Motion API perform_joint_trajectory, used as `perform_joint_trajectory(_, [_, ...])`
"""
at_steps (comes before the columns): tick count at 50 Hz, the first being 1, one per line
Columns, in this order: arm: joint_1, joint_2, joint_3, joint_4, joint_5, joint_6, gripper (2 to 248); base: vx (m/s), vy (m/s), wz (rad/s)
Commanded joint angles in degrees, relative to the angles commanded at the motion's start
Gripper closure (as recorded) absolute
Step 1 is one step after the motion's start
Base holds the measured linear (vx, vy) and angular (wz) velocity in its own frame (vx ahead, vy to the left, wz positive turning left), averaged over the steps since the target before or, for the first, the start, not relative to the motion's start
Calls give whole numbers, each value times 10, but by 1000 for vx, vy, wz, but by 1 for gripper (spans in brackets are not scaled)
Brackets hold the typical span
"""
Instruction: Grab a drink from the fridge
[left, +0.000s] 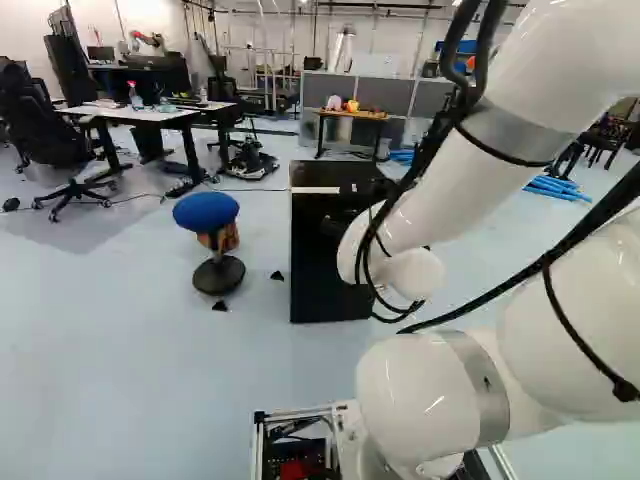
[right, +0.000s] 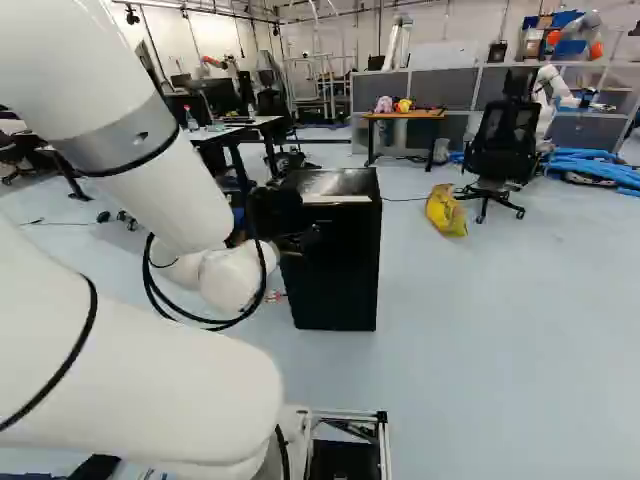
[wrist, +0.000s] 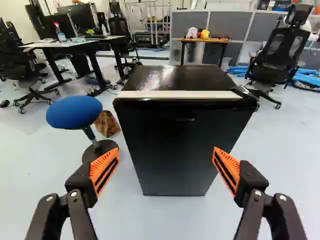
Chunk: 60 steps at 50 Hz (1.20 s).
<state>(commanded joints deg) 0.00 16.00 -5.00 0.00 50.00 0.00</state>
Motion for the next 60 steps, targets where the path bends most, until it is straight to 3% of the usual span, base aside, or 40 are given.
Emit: perform_joint_trajectory(60, [0,0,0,0,0,0,3,1,20,-11])
